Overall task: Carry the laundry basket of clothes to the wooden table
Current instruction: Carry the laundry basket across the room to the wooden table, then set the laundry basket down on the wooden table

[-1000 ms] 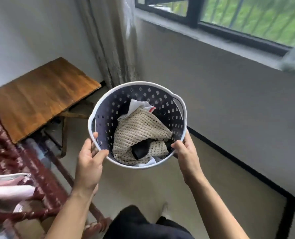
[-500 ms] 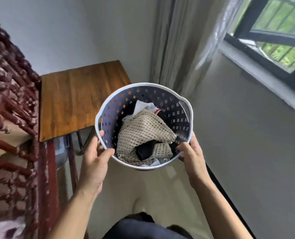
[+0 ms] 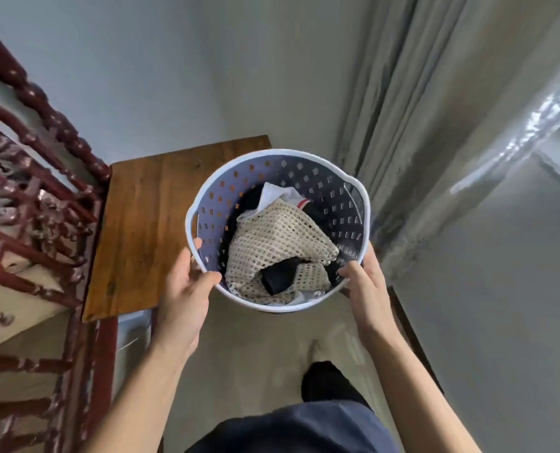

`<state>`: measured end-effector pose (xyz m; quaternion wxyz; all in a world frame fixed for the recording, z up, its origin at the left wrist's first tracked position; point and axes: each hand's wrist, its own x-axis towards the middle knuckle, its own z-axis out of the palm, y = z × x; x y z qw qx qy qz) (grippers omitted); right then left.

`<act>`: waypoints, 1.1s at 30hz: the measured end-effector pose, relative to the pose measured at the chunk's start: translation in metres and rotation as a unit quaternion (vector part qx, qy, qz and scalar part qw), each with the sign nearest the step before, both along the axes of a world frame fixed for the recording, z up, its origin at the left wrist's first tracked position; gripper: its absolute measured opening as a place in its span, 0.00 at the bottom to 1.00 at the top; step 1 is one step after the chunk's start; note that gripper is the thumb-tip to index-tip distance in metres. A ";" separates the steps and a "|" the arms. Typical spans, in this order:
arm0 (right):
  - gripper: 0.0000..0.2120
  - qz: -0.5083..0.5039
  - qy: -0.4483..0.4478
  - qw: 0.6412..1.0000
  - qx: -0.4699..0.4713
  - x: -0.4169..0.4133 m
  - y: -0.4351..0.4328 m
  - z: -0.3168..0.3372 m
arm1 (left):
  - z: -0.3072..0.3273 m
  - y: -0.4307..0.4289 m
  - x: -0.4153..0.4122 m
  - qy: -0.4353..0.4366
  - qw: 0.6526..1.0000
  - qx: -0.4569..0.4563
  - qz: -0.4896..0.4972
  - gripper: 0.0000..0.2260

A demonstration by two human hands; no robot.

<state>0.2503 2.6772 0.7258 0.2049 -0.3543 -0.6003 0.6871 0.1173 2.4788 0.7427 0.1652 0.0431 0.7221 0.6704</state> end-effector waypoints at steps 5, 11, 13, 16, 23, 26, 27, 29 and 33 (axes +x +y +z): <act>0.31 0.101 0.001 0.995 -0.010 -0.094 0.040 0.006 | 0.010 0.020 -0.055 -0.009 0.994 0.007 0.108 0.24; 0.30 0.212 -0.022 0.977 -0.005 -0.199 0.036 0.000 | 0.000 -0.001 -0.106 -0.050 0.970 0.010 0.238 0.24; 0.30 0.228 -0.041 0.973 0.000 -0.226 0.024 -0.006 | -0.007 -0.016 -0.127 -0.062 0.967 0.003 0.248 0.24; 0.27 0.234 -0.064 0.970 -0.014 -0.266 0.001 -0.019 | -0.024 -0.039 -0.167 -0.081 0.965 -0.009 0.248 0.23; 0.22 0.201 -0.112 0.972 -0.039 -0.350 -0.051 -0.036 | -0.064 -0.084 -0.271 -0.155 0.962 -0.003 0.227 0.23; 0.22 0.187 -0.133 0.973 -0.030 -0.385 -0.058 -0.045 | -0.078 -0.093 -0.319 -0.173 0.964 -0.012 0.200 0.22; 0.22 0.182 -0.137 0.973 -0.028 -0.395 -0.058 -0.050 | -0.083 -0.093 -0.333 -0.176 0.966 -0.019 0.189 0.22; 0.23 0.179 -0.150 0.972 -0.021 -0.412 -0.056 -0.059 | -0.090 -0.093 -0.359 -0.180 0.969 -0.025 0.166 0.21; 0.24 0.188 -0.176 0.966 -0.004 -0.440 -0.045 -0.081 | -0.111 -0.087 -0.397 -0.182 0.974 -0.028 0.135 0.22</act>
